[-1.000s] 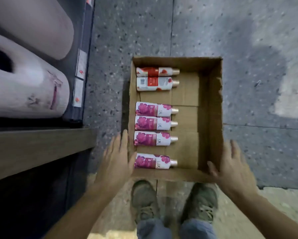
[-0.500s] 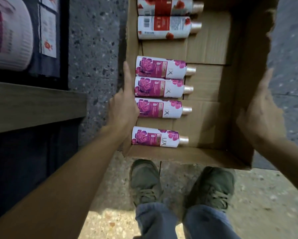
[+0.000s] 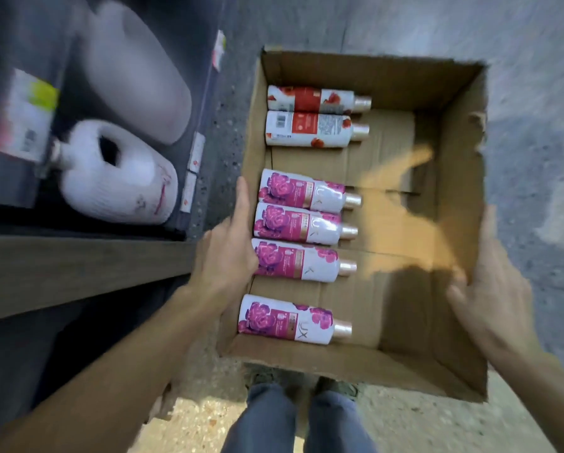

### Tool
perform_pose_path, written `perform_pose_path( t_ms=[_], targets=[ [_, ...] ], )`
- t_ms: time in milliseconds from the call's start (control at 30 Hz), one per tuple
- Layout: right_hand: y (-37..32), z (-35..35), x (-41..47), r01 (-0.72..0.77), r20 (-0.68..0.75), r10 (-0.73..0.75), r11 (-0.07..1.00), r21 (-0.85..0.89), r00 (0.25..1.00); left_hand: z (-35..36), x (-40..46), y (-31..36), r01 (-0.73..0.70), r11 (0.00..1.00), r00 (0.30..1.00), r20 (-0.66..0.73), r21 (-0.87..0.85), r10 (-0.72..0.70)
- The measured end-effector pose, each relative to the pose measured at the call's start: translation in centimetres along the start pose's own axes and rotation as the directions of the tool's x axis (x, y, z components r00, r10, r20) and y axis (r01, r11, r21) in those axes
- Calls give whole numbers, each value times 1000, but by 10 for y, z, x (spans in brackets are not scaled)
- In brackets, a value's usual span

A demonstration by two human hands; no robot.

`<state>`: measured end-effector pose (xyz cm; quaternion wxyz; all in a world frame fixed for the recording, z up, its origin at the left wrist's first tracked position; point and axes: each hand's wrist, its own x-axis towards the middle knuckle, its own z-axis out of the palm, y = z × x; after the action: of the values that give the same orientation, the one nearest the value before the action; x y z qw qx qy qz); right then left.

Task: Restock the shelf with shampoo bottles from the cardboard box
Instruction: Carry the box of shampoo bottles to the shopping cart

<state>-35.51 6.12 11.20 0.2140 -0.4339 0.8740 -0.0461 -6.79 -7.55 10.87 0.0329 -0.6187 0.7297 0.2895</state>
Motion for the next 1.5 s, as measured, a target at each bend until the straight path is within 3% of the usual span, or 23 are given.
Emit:
perform_pose_path(
  t_ms=[167, 300, 500, 667, 867, 1100, 1300, 1500],
  targets=[
    [-27, -219, -16, -9, -64, 11, 1000, 28, 998, -147, -41, 119, -109, 994, 993, -44, -24, 108],
    [-47, -387, -30, 77, -153, -76, 997, 3, 985, -257, -73, 224, -148, 985, 988, -56, -90, 143],
    [-58, -552, -40, 81, -232, -80, 997, -7, 969, -390, -78, 348, -238, 971, 960, -152, -5, 234],
    [-66, -622, 1, 85, -325, -83, 996, -9, 942, -455, -38, 407, -289, 957, 933, -216, 21, 287],
    [-96, -693, 101, 49, -396, -72, 997, -67, 915, -527, 47, 470, -460, 879, 864, -294, -125, 410],
    [-143, -776, 220, 44, -371, -67, 997, -70, 926, -612, 166, 543, -450, 893, 861, -284, -35, 422],
    [-166, -836, 330, 22, -393, -49, 997, -73, 918, -647, 272, 610, -499, 863, 851, -234, -81, 470],
    [-174, -897, 485, 68, -392, -127, 984, -163, 911, -677, 412, 694, -522, 840, 840, -262, -150, 475]
  ],
)
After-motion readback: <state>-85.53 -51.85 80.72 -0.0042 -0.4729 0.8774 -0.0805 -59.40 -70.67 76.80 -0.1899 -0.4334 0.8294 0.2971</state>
